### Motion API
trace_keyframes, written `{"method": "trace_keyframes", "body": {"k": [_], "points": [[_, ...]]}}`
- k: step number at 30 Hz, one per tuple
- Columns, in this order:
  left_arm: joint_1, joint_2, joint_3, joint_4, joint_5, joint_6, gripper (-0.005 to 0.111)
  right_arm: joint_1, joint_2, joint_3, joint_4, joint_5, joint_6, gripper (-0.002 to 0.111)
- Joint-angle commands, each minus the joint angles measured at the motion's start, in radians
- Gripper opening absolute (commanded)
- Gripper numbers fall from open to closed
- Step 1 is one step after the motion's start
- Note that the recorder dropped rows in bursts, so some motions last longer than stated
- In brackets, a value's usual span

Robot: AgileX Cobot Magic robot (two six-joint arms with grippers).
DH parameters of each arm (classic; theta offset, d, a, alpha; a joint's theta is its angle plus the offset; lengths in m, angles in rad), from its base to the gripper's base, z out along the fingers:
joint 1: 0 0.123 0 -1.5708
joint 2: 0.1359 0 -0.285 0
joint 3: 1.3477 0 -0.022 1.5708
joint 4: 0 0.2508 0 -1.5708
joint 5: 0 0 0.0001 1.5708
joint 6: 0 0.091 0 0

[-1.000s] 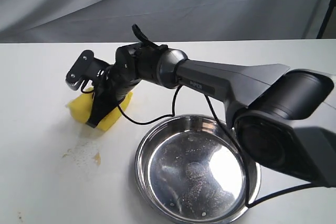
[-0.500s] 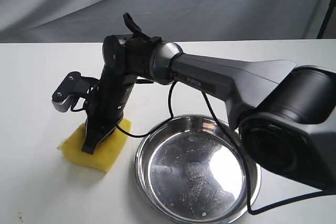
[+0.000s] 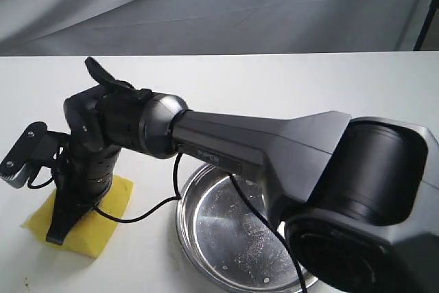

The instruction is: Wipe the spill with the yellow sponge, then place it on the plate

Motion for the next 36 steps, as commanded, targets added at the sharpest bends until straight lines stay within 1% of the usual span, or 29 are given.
{"method": "trace_keyframes", "body": {"k": [1,5,12,15,19,28,33,36], "points": [[-0.005,-0.002,0.005,-0.011,-0.010,-0.005,0.000,-0.017,0.033,0.013,-0.187,-0.075,0.152,0.000],[-0.005,-0.002,0.005,-0.011,-0.010,-0.005,0.000,-0.071,0.035,0.013,-0.249,-0.075,0.255,0.000],[-0.005,-0.002,0.005,-0.011,-0.010,-0.005,0.000,-0.196,0.035,0.013,-0.249,-0.069,0.376,0.000],[-0.005,-0.002,0.005,-0.011,-0.010,-0.005,0.000,-0.231,0.024,0.013,-0.243,-0.031,0.384,0.000],[-0.005,-0.002,0.005,-0.011,-0.010,-0.005,0.000,-0.239,-0.031,0.013,-0.243,-0.003,0.360,0.000],[-0.005,-0.002,0.005,-0.011,-0.010,-0.005,0.000,-0.239,-0.234,0.013,-0.220,-0.034,0.358,0.000],[-0.005,-0.002,0.005,-0.011,-0.010,-0.005,0.000,-0.243,-0.273,0.013,-0.267,-0.034,0.356,0.000],[-0.005,-0.002,0.005,-0.011,-0.010,-0.005,0.000,-0.258,-0.257,0.017,-0.249,-0.034,0.358,0.000]]}}
